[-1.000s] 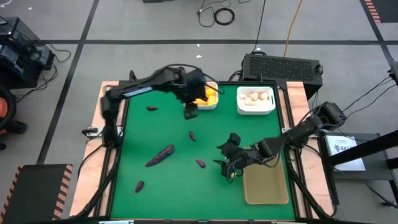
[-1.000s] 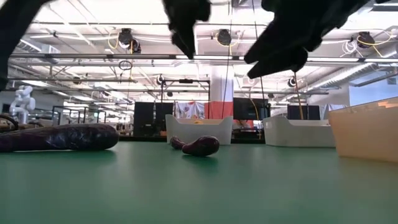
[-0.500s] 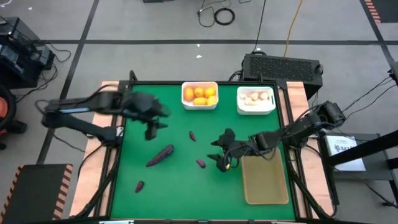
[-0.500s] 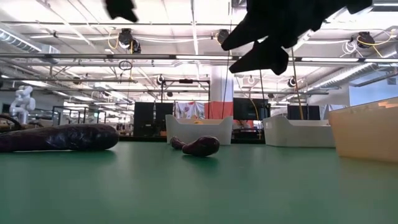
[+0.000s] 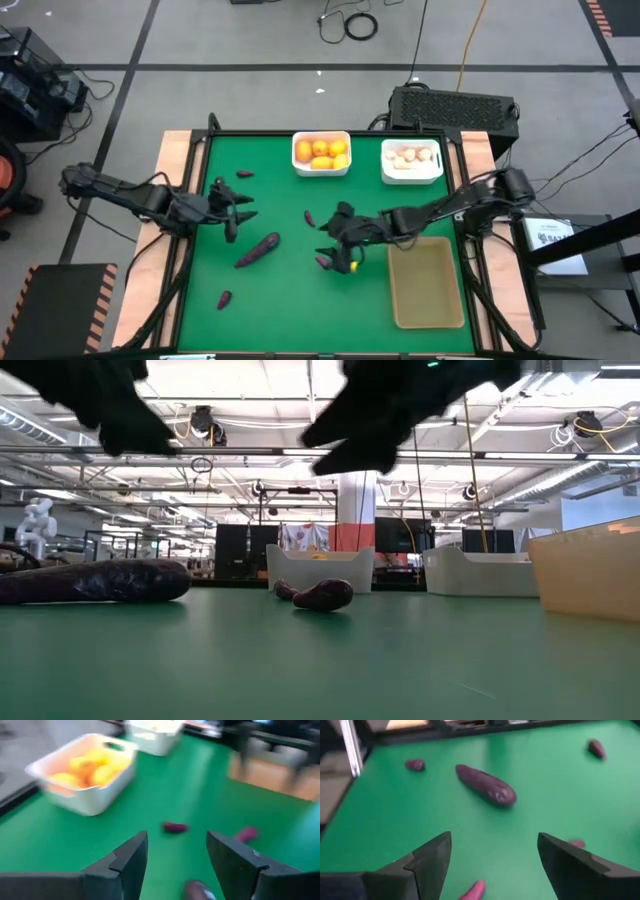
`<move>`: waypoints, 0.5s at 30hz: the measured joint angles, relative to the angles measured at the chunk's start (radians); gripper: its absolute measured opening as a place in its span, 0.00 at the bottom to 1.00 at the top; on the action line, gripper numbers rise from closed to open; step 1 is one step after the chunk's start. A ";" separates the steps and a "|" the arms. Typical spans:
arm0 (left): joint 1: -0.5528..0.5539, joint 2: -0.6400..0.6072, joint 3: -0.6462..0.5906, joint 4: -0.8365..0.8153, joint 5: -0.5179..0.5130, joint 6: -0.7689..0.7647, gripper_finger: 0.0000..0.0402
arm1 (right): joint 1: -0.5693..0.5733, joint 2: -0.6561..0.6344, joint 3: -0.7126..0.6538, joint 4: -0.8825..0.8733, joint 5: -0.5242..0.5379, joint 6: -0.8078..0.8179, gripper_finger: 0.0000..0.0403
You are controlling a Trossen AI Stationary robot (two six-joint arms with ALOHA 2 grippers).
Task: Sort produce into baskets
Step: Put the eggplant into the light orange bin
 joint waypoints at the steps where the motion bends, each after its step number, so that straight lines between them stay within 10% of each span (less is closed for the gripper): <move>1: 0.004 -0.006 -0.026 0.011 -0.038 -0.017 0.52 | -0.007 0.032 0.034 -0.009 -0.019 -0.051 0.71; 9: 0.087 -0.008 -0.098 -0.009 -0.292 -0.167 0.52 | -0.086 0.346 0.397 -0.143 -0.237 -0.336 0.72; 15: 0.211 -0.007 -0.098 -0.013 -0.203 -0.139 0.52 | -0.118 0.542 0.685 -0.276 -0.249 -0.459 0.78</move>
